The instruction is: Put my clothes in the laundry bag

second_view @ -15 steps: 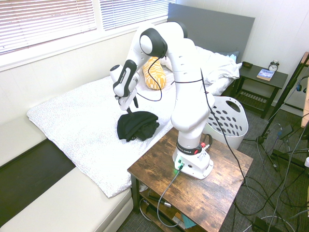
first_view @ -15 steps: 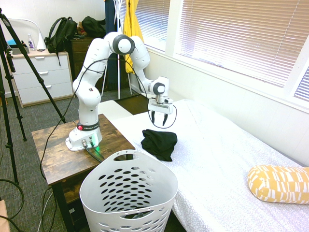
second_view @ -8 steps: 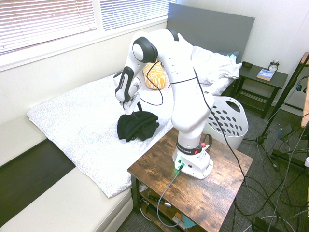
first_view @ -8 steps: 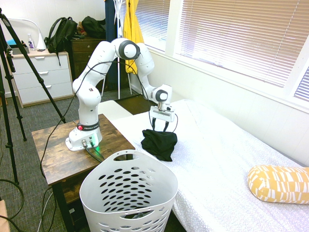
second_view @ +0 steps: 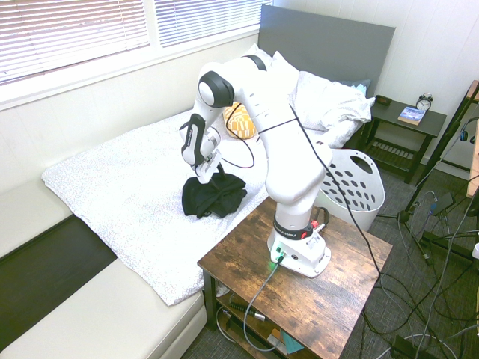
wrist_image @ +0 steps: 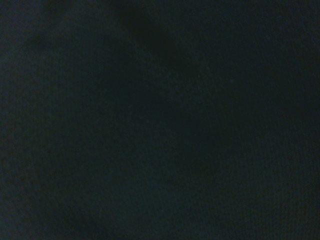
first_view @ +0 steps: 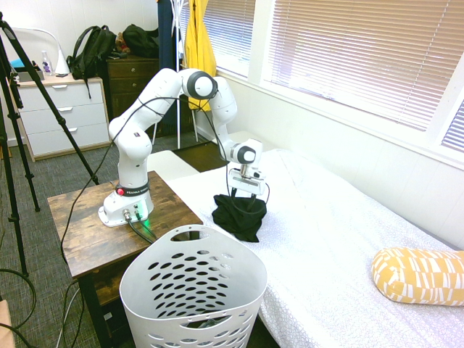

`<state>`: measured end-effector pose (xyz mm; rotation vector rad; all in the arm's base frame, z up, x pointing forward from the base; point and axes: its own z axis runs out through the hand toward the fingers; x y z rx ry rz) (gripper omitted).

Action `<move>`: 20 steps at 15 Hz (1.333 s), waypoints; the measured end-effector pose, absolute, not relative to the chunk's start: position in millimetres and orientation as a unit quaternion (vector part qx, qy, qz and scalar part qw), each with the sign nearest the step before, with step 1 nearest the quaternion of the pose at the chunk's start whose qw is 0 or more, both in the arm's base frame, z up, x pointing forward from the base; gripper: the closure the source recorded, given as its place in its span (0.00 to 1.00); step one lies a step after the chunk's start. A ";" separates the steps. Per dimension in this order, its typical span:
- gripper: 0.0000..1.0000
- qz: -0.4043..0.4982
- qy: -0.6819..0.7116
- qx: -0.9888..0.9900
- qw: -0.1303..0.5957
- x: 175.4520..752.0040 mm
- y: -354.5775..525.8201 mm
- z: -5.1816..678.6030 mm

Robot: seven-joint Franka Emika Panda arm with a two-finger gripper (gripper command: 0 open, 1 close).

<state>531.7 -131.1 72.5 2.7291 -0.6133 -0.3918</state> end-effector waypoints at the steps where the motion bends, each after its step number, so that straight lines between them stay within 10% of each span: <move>1: 0.00 -0.139 -0.215 0.953 0.159 532.3 -133.6 68.6; 19: 0.00 -0.136 -0.309 0.928 0.160 508.4 -140.1 37.4; 20: 1.00 -0.136 -0.313 0.926 0.162 508.7 -139.7 36.0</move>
